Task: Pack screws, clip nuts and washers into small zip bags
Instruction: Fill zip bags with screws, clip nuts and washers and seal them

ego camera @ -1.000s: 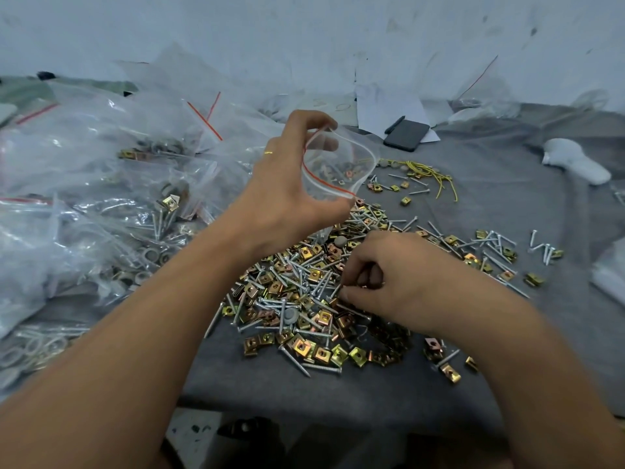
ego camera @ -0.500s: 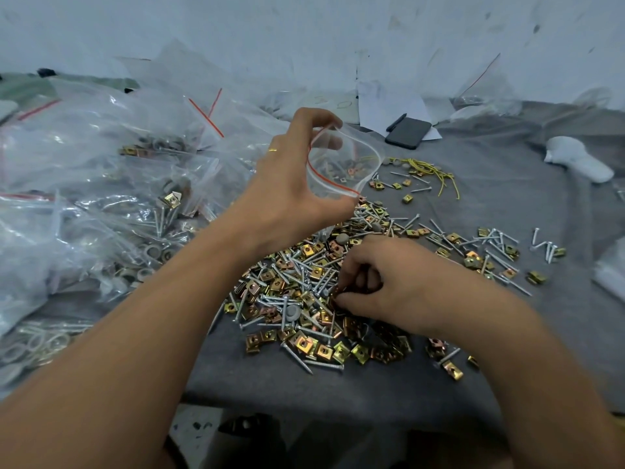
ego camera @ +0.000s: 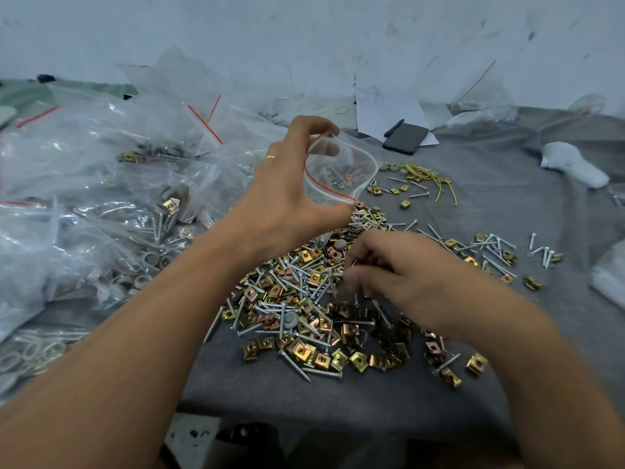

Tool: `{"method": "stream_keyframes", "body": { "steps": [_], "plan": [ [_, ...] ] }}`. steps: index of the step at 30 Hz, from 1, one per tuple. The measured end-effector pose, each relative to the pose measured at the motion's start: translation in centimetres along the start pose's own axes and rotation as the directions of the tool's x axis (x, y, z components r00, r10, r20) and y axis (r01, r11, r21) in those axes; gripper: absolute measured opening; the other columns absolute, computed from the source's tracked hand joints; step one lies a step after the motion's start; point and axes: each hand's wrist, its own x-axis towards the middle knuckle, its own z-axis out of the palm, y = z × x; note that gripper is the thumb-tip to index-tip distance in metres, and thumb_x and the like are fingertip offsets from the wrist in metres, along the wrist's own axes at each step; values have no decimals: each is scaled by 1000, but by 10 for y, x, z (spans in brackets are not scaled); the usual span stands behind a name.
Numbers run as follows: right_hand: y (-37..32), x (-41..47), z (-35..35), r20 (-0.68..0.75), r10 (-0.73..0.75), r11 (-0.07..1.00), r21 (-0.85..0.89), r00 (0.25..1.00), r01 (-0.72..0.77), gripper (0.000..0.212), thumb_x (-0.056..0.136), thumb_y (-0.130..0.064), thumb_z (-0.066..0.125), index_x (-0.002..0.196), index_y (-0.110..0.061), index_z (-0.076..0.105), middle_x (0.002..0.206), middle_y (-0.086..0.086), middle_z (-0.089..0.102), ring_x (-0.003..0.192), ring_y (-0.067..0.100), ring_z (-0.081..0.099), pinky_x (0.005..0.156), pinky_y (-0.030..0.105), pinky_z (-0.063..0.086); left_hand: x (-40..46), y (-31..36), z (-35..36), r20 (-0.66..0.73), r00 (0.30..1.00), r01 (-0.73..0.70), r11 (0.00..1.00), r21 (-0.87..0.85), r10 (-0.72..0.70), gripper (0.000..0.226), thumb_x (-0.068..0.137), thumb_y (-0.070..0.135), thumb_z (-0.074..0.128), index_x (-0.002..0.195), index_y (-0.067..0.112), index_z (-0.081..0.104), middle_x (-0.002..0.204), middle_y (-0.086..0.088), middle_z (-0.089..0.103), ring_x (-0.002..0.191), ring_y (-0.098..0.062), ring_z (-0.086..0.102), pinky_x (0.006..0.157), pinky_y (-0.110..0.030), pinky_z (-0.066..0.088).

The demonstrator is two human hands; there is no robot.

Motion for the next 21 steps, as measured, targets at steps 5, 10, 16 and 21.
{"method": "stream_keyframes", "body": {
  "steps": [5,10,16,21],
  "plan": [
    [12,-8,-25,-270,-92,871,445,958,209,6,93,-17,70,96,-12,69,77,9,76,61,18,67,54,26,53,1,2,0,9,1000,1,1000,-1,-1,76,75,39,83,136,41,38,132,12,61,136,-16,51,109,-50,46],
    [23,-7,-27,-335,-30,939,315,942,142,6,86,-21,82,91,-24,78,84,-4,79,81,17,75,77,37,62,0,2,1,22,1000,3,1000,-3,-3,76,73,41,82,135,45,38,133,15,61,135,-13,51,107,-47,48],
    [16,-7,-25,-224,-42,986,148,974,77,21,70,-38,93,85,-45,81,76,-18,75,68,-1,66,58,12,45,1,0,0,26,1000,9,1000,-20,-9,75,73,40,81,136,40,39,132,10,61,134,-11,52,105,-35,46],
    [-2,0,-7,50,-57,984,-167,997,64,21,73,-43,91,91,-46,81,77,-21,69,78,-6,61,61,11,40,0,1,1,30,1000,8,1000,-24,-8,74,72,42,79,135,40,40,132,10,62,130,-11,54,95,-24,44]
  ]
}}
